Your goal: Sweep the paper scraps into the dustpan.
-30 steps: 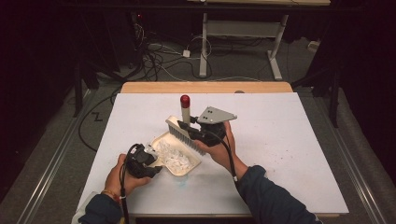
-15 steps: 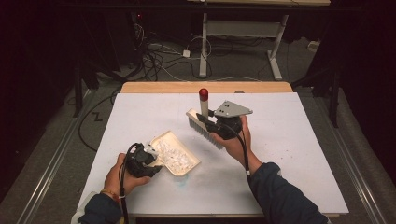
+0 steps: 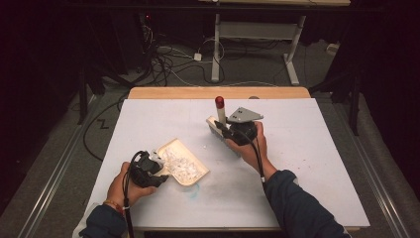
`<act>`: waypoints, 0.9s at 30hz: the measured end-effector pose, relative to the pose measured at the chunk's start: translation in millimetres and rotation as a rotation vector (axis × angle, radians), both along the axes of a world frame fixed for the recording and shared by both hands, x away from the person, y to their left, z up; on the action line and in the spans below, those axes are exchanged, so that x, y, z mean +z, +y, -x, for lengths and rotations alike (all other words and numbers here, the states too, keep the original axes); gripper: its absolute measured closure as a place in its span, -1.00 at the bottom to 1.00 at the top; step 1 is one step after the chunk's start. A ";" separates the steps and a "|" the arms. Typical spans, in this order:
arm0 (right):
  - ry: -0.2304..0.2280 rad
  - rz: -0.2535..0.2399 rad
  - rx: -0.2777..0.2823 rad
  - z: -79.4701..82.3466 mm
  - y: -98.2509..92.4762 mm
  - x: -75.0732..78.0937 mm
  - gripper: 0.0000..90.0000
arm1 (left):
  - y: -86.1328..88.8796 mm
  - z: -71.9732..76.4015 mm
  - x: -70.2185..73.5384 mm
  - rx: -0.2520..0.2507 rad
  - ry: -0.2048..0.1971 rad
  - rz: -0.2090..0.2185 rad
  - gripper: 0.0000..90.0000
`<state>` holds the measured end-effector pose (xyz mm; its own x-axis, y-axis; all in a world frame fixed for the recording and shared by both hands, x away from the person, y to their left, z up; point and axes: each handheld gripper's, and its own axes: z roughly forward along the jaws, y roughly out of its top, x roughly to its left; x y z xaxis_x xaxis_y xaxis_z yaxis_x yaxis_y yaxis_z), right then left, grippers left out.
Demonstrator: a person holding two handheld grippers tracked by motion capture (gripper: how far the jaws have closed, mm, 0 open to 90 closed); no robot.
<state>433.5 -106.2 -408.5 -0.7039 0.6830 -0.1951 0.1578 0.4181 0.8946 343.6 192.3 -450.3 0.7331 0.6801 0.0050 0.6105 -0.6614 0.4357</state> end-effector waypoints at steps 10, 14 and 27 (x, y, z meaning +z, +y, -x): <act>0.035 -0.012 0.205 44.5 36.3 -2.2 0.59 | 1.0 -0.5 -1.8 0.006 0.004 -0.002 0.41; 0.051 -0.043 0.273 55.5 42.6 5.0 0.59 | 1.6 -0.2 -1.7 0.006 0.002 -0.002 0.41; -0.025 -0.059 0.239 53.3 28.9 33.9 0.59 | 3.6 0.1 -1.7 0.010 0.006 0.001 0.41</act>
<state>380.2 -77.3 -374.6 -0.8426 0.5080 -0.1789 0.0382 0.3877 0.9210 343.6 195.9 -451.9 0.7267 0.6870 -0.0004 0.6196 -0.6551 0.4324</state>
